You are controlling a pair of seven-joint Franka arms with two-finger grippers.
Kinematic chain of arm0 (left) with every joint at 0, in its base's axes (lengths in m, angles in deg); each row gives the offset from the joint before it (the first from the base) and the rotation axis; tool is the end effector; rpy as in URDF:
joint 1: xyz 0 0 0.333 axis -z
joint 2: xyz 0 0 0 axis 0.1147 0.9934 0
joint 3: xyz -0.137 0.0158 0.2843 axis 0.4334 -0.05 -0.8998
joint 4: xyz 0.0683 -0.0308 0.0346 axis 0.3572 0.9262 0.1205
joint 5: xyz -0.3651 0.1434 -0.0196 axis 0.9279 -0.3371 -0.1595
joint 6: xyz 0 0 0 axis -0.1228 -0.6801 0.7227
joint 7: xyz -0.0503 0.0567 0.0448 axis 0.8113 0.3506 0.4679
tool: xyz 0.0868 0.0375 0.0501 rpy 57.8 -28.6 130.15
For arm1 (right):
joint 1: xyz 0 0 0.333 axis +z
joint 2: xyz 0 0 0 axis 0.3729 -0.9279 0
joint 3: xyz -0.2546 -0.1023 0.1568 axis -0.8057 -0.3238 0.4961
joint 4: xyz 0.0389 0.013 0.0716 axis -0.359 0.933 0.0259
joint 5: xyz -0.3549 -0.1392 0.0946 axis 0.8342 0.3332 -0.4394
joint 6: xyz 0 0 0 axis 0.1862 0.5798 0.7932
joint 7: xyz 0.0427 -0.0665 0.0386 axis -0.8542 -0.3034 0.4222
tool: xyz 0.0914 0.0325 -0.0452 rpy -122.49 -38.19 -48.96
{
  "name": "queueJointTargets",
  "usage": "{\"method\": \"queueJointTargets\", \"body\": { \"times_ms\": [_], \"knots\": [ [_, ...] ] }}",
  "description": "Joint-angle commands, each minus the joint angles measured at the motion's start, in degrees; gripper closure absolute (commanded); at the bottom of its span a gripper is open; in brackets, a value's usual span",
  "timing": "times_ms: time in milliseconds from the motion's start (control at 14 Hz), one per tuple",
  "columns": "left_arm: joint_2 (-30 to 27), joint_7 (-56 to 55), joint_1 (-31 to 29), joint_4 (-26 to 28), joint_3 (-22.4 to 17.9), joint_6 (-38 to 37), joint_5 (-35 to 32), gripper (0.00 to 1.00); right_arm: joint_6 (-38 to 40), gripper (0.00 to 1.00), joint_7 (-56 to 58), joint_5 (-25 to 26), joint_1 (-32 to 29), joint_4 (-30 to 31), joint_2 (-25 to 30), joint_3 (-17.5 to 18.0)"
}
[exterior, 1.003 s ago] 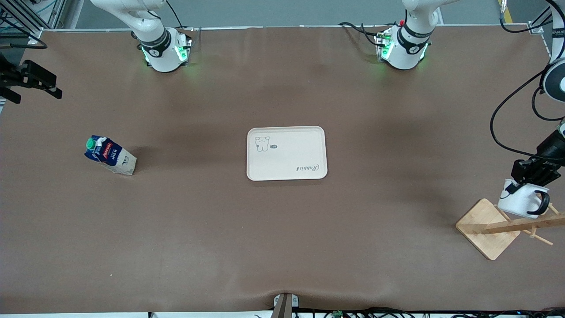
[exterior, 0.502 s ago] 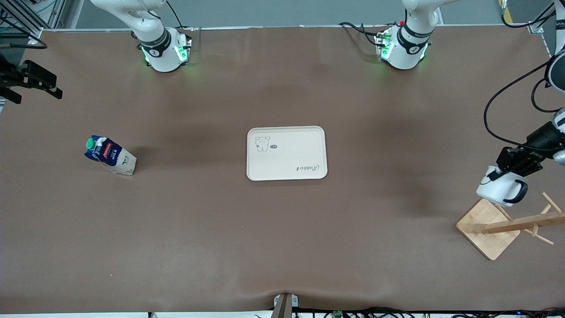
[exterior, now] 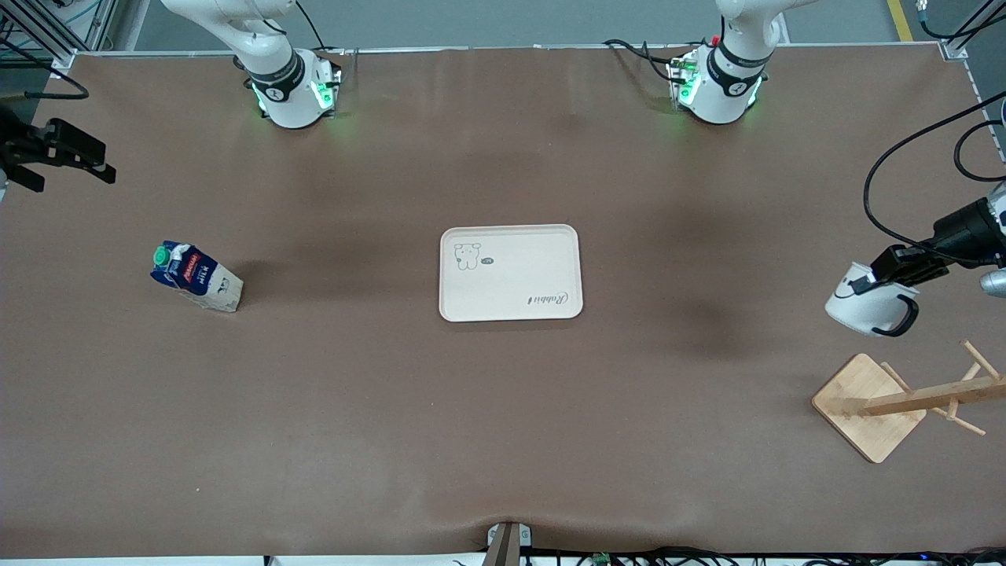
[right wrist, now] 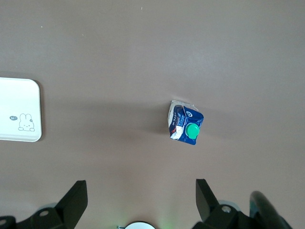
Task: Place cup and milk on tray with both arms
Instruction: 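Grasp the mug rim and lift it off the stand peg, then carry the mug to the tray while the right gripper reaches the carton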
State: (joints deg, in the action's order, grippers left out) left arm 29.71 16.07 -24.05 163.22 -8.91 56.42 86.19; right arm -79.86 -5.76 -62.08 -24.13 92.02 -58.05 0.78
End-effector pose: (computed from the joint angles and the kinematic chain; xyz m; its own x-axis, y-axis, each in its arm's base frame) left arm 0.5813 0.0721 0.4848 0.9809 0.1754 0.0836 0.1115 -0.8606 0.4969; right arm 0.5275 -0.0258 0.6474 0.9935 0.0935 -0.0643 0.0910 -0.9950 -0.0404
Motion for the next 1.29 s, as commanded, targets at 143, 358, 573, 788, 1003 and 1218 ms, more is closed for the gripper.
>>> {"method": "queueJointTargets", "body": {
  "times_ms": [143, 358, 573, 788, 1003, 1218],
  "knots": [
    [0.29, -19.75, -0.03, -2.51, 5.86, -3.91, -2.84, 1.00, 0.75, 0.00, -0.46, -1.08, -1.28, -0.19, -4.46, 0.31],
    [0.99, -33.81, 0.06, -2.42, 11.31, -3.91, -2.84, 1.00, 1.72, 0.00, -0.46, -2.22, -2.33, -0.63, -6.51, 0.23],
    [1.70, -47.00, 0.15, -2.51, 16.94, -3.91, -2.76, 1.00, 2.07, 0.00, -0.46, -2.31, -3.30, -0.19, -8.09, 0.23],
    [3.97, -58.78, 1.20, -2.68, 20.81, -3.91, -2.23, 1.00, 2.34, 0.00, 0.06, -1.88, -4.00, -0.71, -11.42, 0.23],
    [6.87, -68.28, 5.24, -2.86, 21.44, -3.65, -1.97, 1.00, 2.86, 0.00, 0.24, -2.57, -5.93, -2.47, -16.27, 0.23],
    [11.70, -72.52, 7.61, -3.74, 21.44, -2.08, 1.19, 1.00, 3.13, 0.00, 0.59, -5.30, -6.55, -2.56, -16.88, 0.23]
  ]
}}
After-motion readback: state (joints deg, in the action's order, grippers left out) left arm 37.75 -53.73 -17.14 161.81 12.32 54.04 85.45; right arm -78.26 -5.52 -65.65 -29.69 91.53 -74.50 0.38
